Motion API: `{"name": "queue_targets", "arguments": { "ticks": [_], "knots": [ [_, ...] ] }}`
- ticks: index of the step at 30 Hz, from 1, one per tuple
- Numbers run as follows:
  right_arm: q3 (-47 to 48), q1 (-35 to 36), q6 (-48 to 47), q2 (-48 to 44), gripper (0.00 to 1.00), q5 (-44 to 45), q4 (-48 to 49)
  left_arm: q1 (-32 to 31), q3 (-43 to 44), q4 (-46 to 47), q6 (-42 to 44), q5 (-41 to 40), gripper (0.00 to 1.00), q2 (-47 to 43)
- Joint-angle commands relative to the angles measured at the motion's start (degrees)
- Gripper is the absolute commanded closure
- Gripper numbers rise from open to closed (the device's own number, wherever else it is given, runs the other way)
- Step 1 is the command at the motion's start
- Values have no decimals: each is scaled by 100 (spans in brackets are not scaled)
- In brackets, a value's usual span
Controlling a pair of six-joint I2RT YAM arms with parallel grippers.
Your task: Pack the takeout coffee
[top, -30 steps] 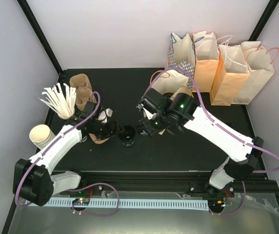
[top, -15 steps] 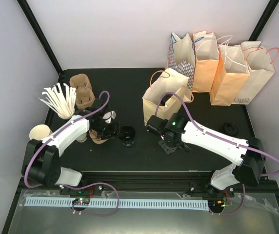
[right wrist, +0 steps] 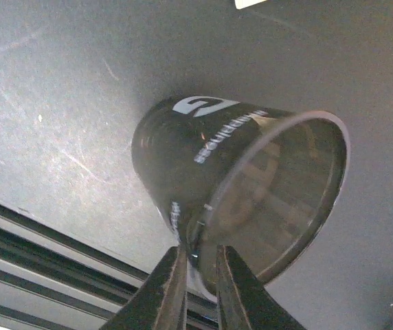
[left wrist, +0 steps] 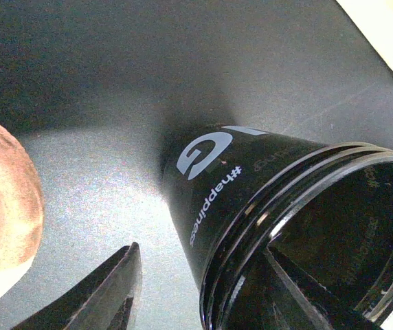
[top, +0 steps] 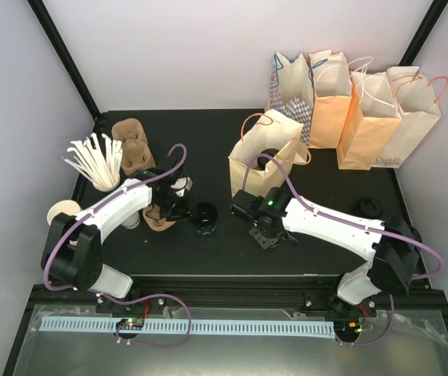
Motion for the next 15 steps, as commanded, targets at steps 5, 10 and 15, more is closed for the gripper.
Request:
{"name": "queue_targets", "arguments": {
  "ticks": [5, 10, 15],
  "knots": [
    [77, 41, -184, -141, 62, -53, 268, -120, 221, -91, 5, -166, 54, 110],
    [235, 41, -284, -318, 62, -227, 312, -133, 222, -58, -2, -177, 63, 154],
    [254, 43, -332, -652, 59, -801, 715, -136, 309, -76, 4, -184, 79, 254]
  ]
}}
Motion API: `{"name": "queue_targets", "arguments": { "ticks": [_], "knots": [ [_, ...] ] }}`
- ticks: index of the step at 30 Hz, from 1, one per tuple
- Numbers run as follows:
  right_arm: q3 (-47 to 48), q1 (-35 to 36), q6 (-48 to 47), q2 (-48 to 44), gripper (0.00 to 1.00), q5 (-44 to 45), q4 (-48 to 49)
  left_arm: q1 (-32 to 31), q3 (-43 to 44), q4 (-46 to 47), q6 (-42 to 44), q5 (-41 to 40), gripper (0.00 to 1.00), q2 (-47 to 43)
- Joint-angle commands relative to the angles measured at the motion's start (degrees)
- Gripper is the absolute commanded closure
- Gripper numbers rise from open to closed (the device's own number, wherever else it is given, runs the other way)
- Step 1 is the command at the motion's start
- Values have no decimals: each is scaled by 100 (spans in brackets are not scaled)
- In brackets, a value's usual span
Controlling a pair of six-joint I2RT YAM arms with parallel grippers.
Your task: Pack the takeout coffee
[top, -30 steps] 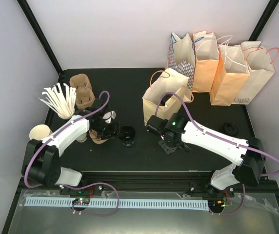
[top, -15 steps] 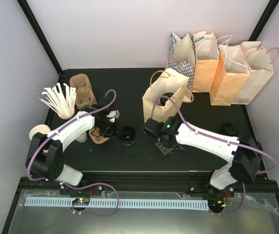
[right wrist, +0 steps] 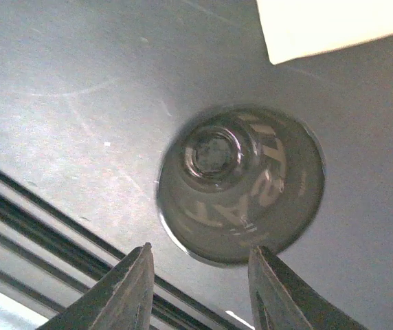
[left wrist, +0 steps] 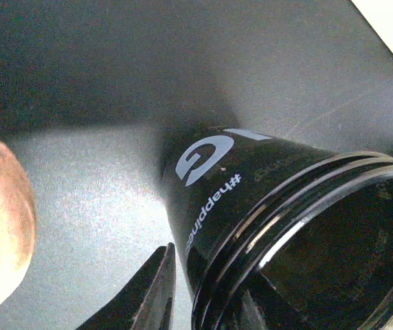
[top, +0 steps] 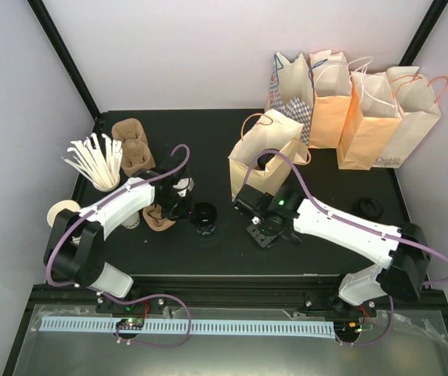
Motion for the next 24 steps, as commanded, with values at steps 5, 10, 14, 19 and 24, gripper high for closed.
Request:
{"name": "queue_targets", "arguments": {
  "ticks": [5, 10, 14, 19, 24],
  "knots": [
    [25, 32, 15, -612, 58, -650, 729, -38, 532, -218, 53, -177, 92, 175],
    [-139, 31, 22, -868, 58, -710, 979, 8, 1185, -602, 227, -607, 95, 501],
    [-256, 29, 156, -1097, 57, -617, 1062, 207, 2010, -1081, 399, -1185, 97, 1022],
    [-419, 12, 360, -1557, 54, -422, 1197, 703, 2906, -1499, 371, -1759, 97, 1527],
    [-676, -73, 653, -2040, 43, -79, 1228, 1204, 3341, -1592, 344, -1753, 96, 1926]
  ]
}}
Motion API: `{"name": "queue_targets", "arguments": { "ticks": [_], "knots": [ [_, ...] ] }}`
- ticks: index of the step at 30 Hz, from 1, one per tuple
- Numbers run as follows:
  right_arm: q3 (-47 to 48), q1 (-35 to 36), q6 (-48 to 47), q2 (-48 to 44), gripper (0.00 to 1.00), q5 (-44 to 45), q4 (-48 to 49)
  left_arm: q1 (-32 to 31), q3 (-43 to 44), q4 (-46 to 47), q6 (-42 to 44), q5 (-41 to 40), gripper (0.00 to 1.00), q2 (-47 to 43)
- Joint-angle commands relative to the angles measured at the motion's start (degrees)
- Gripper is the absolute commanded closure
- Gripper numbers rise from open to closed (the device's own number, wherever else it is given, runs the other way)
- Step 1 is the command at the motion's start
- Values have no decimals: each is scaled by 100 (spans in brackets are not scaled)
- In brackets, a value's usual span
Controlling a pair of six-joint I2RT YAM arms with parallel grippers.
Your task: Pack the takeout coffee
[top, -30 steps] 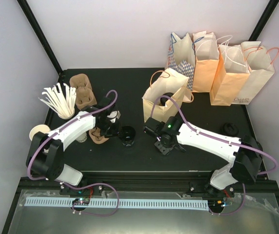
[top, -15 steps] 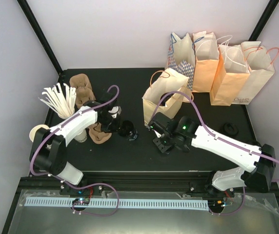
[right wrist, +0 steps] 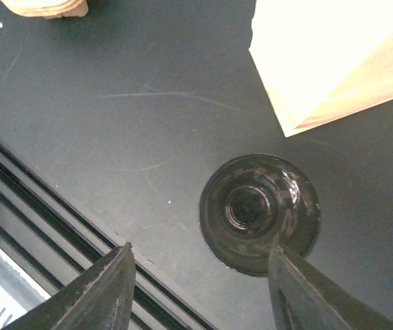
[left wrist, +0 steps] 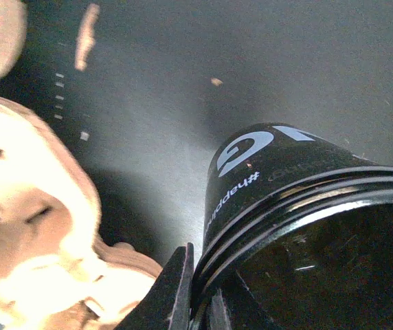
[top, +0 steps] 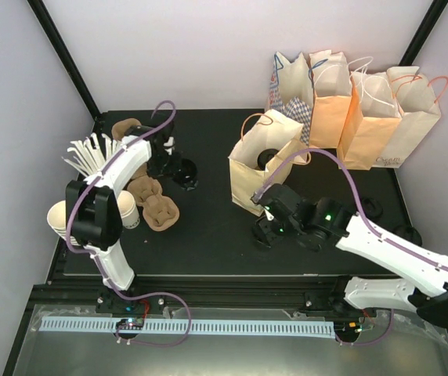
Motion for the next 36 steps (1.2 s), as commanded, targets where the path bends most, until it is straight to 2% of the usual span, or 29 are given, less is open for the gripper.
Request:
{"name": "queue_targets", "arguments": {
  "ticks": [1, 8, 13, 17, 22, 29, 34, 36],
  "knots": [
    [-223, -111, 337, -378, 43, 386, 135, 357, 435, -384, 62, -288, 96, 327],
    [-742, -761, 644, -659, 41, 554, -18, 560, 379, -381, -9, -387, 96, 580],
    [-1061, -1881, 642, -922, 39, -102, 179, 567, 189, -306, -29, -409, 94, 544],
    [-1071, -2529, 533, -1045, 38, -524, 299, 568, 89, -226, -26, -328, 87, 505],
    [-857, -2660, 411, -918, 38, -509, 185, 569, 17, -177, -23, -324, 74, 440],
    [-750, -2846, 441, -869, 37, -568, 256, 562, 26, -285, -6, -334, 63, 252],
    [-551, -2988, 393, -692, 27, -564, 140, 560, 245, -581, -31, -503, 44, -135],
    [-460, -3032, 385, -658, 18, -467, 72, 558, 351, -732, -32, -512, 39, -269]
  ]
}}
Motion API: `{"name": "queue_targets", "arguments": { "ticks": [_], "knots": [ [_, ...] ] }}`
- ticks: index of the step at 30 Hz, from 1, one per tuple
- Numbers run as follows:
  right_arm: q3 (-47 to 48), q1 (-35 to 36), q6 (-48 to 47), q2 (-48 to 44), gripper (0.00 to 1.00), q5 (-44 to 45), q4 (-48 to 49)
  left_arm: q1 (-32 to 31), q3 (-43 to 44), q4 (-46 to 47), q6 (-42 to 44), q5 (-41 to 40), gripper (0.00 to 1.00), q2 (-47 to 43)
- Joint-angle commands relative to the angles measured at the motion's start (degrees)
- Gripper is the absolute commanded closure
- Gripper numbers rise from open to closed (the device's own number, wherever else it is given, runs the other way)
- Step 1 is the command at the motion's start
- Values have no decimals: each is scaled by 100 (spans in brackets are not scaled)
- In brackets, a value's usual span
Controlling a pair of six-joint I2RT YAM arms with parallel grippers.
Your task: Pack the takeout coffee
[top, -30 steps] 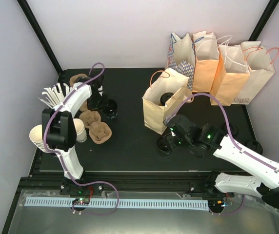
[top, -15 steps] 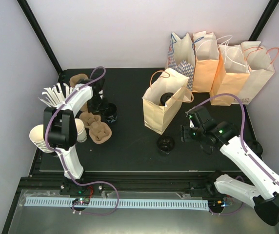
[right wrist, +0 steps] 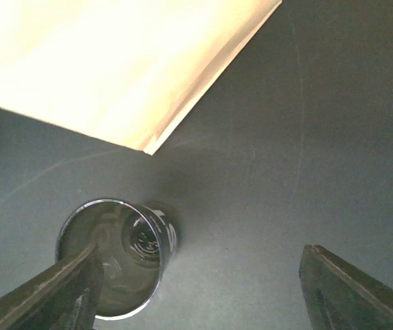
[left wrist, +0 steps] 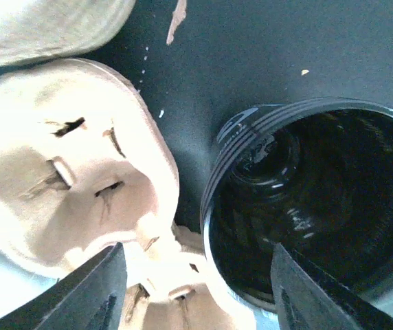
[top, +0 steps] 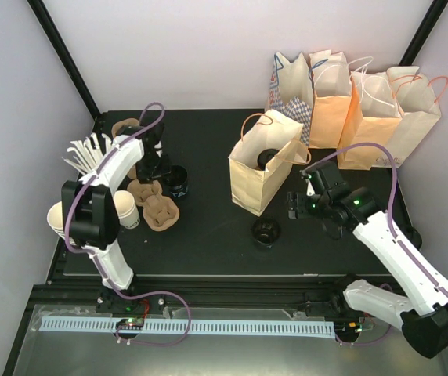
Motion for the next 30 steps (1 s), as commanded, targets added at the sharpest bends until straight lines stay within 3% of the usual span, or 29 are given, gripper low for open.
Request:
{"name": "queue_targets", "arguments": {
  "ticks": [1, 2, 3, 13, 25, 30],
  "knots": [
    [291, -116, -1, 69, 11, 166, -98, 26, 411, -447, 8, -142, 36, -526],
    [331, -129, 22, 82, 3, 251, -153, 27, 454, -515, 8, -169, 34, -600],
    [376, -151, 49, 104, 0, 323, -209, 27, 479, -590, 4, -204, 32, -668],
    [1403, -311, 465, 773, 0, 1124, -941, 5, 359, -677, -161, -356, 1, -1887],
    [1336, -1809, 522, 648, 0, 307, -654, -738, -70, -138, -215, 683, 1, -2547],
    [1361, -2715, 355, 753, 0, 96, -958, -724, -536, 228, -433, 692, 1, -2859]
  ]
}}
